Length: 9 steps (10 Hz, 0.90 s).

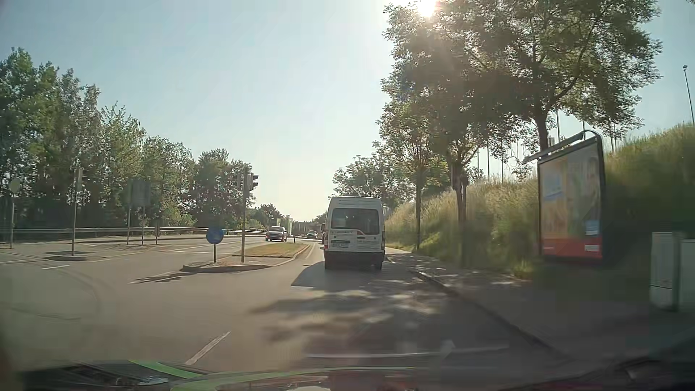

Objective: Follow the waypoints while adhering to traffic rules and regulations

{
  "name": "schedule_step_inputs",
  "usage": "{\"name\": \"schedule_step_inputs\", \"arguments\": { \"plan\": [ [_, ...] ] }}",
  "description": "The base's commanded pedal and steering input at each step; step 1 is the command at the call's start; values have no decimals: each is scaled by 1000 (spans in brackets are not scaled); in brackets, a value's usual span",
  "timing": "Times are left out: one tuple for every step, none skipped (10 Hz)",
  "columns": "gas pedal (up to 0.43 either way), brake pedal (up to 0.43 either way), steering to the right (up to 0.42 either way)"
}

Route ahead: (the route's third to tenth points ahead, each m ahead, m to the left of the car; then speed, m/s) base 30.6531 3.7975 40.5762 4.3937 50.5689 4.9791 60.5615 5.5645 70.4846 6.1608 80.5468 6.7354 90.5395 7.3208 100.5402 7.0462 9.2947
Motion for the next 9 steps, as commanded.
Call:
{"name": "schedule_step_inputs", "arguments": {
  "plan": [
    [177, 0, -32],
    [177, 0, -31],
    [169, 0, -31],
    [169, 0, -29],
    [169, 0, -24],
    [169, 0, -20],
    [157, 0, -18],
    [157, 0, -17],
    [157, 0, -17]
  ]
}}
